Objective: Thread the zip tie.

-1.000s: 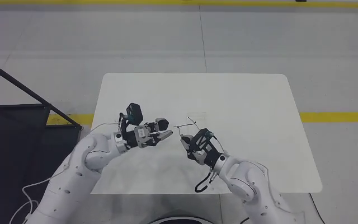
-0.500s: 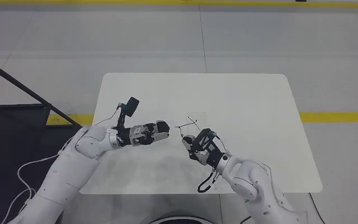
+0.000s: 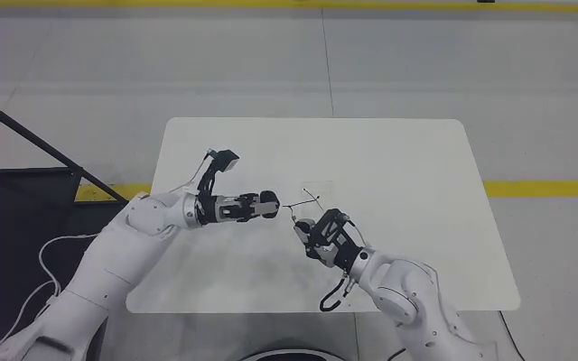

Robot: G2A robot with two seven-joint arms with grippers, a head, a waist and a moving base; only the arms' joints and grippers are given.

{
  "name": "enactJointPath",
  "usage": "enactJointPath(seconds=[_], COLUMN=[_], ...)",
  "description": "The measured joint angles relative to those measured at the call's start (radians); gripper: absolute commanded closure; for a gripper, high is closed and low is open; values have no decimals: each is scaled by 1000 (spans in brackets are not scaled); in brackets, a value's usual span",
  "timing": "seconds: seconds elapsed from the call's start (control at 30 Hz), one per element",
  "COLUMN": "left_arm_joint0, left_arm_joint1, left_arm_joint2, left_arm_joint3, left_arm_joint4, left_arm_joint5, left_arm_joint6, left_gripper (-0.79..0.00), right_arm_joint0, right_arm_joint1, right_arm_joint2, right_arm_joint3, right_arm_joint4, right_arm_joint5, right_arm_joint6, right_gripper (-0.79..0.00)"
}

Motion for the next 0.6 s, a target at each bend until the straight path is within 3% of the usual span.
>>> enactJointPath(seconds=[0.6], left_arm_joint0=[-55], left_arm_joint1=[-16], left_arm_joint2=[96], left_arm_joint3=[69], left_arm_joint4=[-86], left_arm_joint5=[12], left_arm_joint6=[-12], left_gripper=[-222], right_arm_joint0=[0], right_arm_joint1=[2], right_arm_joint2=[-8], right_arm_joint3=[-4], right_arm_joint4=[-7], right_arm_joint5=[10], right_arm_joint6=[-2], right_gripper=[0])
